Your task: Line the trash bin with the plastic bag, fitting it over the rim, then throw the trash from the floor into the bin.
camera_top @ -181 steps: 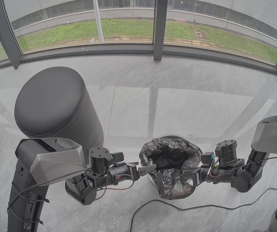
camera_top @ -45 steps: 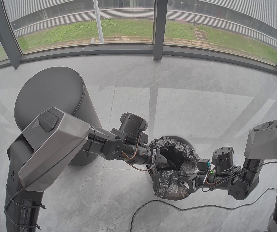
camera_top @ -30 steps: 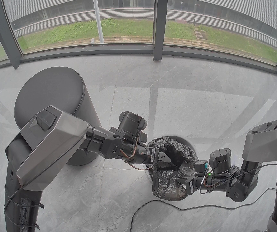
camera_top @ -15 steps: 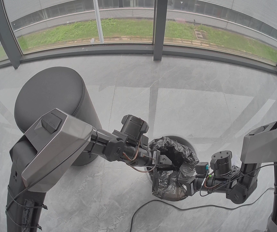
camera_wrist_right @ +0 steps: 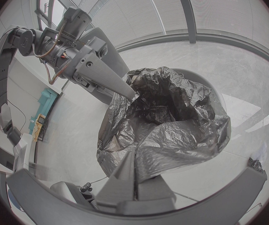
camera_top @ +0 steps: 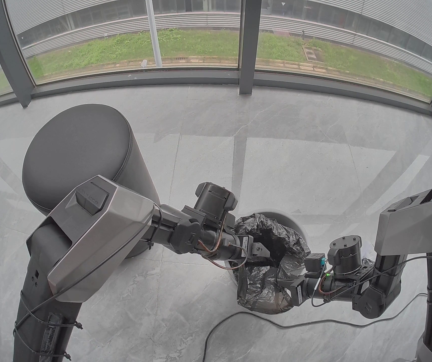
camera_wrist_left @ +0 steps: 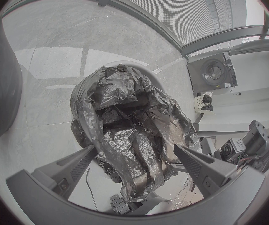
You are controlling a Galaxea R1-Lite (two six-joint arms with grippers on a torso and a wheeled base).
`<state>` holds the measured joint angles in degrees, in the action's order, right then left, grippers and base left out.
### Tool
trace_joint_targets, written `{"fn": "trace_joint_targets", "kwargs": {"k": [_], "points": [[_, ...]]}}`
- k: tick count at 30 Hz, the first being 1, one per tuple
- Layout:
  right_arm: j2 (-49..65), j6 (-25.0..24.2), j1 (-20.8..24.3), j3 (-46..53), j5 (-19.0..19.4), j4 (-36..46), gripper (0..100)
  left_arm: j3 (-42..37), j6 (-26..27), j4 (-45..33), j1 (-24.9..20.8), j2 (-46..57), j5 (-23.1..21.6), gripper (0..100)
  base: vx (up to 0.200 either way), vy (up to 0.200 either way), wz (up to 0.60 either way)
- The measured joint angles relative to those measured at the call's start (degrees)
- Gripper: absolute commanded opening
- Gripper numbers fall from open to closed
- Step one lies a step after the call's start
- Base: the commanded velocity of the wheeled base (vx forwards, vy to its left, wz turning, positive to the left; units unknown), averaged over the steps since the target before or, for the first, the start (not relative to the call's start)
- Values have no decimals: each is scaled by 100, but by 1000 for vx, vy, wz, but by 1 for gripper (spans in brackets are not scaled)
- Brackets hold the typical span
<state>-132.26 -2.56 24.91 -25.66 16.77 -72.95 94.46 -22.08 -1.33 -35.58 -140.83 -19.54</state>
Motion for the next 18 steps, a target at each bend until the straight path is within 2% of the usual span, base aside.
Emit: {"fn": "trace_joint_targets", "kwargs": {"k": [6, 7, 18], "points": [[0, 0, 0, 0, 0, 1, 0, 116, 10, -12, -7, -116, 6, 100, 0, 0, 0], [0, 0, 0, 0, 0, 0, 0, 134, 16, -17, -13, -132, 6, 0, 0, 0, 0], [0, 0, -21, 0, -2, 0, 0, 187, 57, -77, -66, -245, 4, 0, 0, 0, 0]]}}
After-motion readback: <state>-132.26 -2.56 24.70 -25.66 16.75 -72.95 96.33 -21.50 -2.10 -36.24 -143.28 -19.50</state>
